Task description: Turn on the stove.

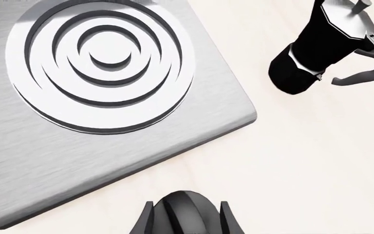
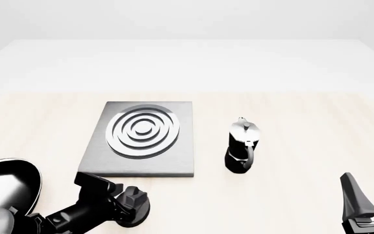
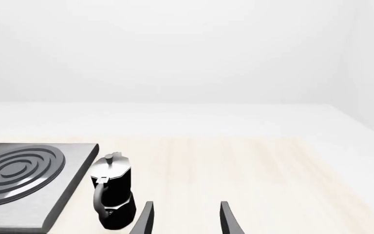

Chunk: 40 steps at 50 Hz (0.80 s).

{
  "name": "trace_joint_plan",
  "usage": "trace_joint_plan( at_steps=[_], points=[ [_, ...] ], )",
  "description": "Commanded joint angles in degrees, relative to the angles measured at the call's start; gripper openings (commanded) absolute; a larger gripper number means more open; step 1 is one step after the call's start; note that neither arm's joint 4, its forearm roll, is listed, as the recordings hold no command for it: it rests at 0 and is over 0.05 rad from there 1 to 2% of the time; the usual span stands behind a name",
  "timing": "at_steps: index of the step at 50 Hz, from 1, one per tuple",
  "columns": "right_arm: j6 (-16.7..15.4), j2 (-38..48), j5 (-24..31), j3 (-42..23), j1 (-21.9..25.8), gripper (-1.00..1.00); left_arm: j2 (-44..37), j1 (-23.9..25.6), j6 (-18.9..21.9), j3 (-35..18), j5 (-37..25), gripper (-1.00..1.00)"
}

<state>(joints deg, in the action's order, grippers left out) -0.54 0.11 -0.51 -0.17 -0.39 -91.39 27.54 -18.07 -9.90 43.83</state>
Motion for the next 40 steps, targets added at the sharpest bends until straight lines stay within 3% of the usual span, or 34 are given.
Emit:
trace_joint_plan(
  at_steps=[1,30,40],
  points=[
    [-0.15,-0.01,0.07,0.01,0.07,1.0,4.5,-10.72,7.73,1.4,-3.83,1.0],
    [-0.26,-0.03,-0.01,-0.01,0.12,1.0,8.04,-13.63,8.16,1.53,-6.38,1.0],
    [-0.3,-0.04,-0.07,0.0,0.21,1.0,15.85,-14.42,9.61,2.98,-11.65,1.0]
  ],
)
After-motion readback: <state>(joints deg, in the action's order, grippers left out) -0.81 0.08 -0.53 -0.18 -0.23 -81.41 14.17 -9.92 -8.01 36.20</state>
